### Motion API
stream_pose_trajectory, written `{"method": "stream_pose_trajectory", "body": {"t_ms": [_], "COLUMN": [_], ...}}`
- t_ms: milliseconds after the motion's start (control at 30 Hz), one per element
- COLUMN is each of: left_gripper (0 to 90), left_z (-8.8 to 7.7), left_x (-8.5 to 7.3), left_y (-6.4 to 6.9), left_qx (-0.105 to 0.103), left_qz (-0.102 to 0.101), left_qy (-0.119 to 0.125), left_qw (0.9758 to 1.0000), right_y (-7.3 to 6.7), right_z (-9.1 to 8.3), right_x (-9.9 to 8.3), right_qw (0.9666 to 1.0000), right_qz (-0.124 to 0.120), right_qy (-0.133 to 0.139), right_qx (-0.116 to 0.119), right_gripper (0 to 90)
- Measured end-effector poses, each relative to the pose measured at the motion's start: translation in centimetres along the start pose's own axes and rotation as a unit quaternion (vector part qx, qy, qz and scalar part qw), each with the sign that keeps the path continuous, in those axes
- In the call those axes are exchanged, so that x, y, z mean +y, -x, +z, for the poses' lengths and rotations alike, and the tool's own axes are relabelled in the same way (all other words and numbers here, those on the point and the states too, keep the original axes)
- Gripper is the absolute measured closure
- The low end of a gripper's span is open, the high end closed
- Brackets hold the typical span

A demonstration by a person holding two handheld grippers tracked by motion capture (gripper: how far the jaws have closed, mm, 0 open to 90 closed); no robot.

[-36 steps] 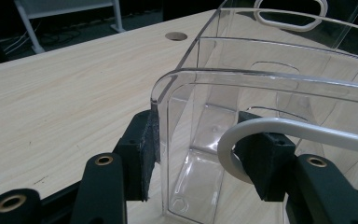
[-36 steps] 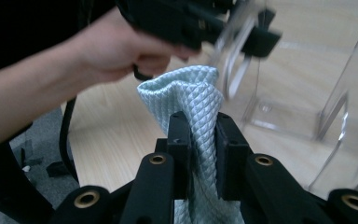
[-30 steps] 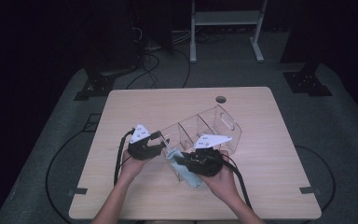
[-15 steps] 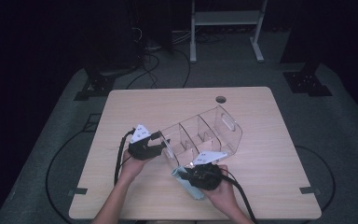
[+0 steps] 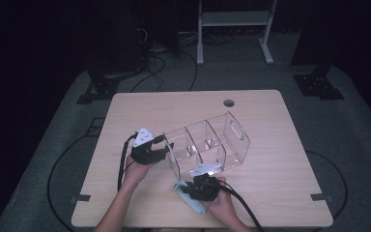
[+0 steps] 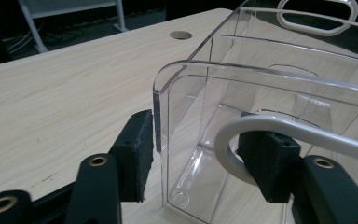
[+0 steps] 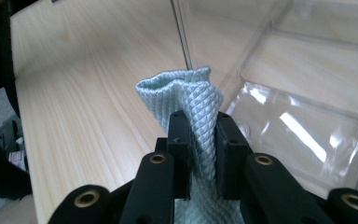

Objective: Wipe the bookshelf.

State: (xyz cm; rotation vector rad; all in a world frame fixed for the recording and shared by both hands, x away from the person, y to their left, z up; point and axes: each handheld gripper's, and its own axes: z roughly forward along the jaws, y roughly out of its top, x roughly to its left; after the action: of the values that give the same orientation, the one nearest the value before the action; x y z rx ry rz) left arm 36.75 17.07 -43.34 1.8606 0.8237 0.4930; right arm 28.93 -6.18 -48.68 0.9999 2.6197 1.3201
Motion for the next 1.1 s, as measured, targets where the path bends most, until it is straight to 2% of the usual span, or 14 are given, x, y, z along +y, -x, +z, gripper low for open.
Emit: {"method": "stream_pose_trajectory", "body": {"t_ms": [33,100,167,300,367,467,567,667,767,967,1100], "left_gripper": [44.8,46.3,48.8,49.6,50.0,50.2,50.3,50.2,50.3,50.8,51.7], "left_z": [-0.1,-0.2,-0.2,-0.2,-0.1,0.0,0.0,0.0,0.1,0.3,0.7], "left_x": [0.0,0.1,0.2,0.1,0.1,0.1,0.0,0.0,0.0,0.0,0.0], "left_y": [0.0,-0.1,0.0,-0.1,-0.1,-0.3,-0.4,-0.5,-0.6,-0.8,-1.1], "left_qx": [0.006,0.004,0.004,0.002,0.0,-0.004,-0.009,-0.01,-0.011,-0.012,-0.013], "left_qz": [0.005,0.007,0.012,0.004,0.0,-0.005,-0.003,0.001,-0.003,-0.011,-0.019], "left_qy": [0.0,-0.003,-0.003,-0.003,0.001,0.003,0.004,0.005,0.005,0.006,0.007], "left_qw": [1.0,1.0,0.9999,1.0,1.0,1.0,0.9999,0.9999,0.9999,0.9998,0.9997], "right_y": [0.1,0.3,0.6,1.3,1.5,2.1,3.2,3.7,4.0,4.7,4.8], "right_z": [-0.3,-1.3,-3.2,-7.6,-9.8,-11.1,-10.2,-9.1,-8.8,-6.8,-5.5], "right_x": [-0.1,0.1,0.5,1.4,1.9,2.3,2.7,2.5,1.9,0.3,-0.4], "right_qw": [1.0,0.9997,0.9986,0.9935,0.9897,0.987,0.9893,0.9918,0.9924,0.9948,0.9961], "right_qz": [0.009,0.015,0.02,0.027,0.022,0.02,0.022,0.024,0.033,0.053,0.055], "right_qy": [0.004,0.019,0.048,0.106,0.131,0.144,0.123,0.104,0.1,0.073,0.054], "right_qx": [0.001,-0.003,-0.008,-0.031,-0.052,-0.067,-0.075,-0.07,-0.063,-0.048,-0.044], "right_gripper": [78.3,78.2,78.2,78.1,78.1,78.1,78.0,78.2,78.4,78.4,78.4]}}
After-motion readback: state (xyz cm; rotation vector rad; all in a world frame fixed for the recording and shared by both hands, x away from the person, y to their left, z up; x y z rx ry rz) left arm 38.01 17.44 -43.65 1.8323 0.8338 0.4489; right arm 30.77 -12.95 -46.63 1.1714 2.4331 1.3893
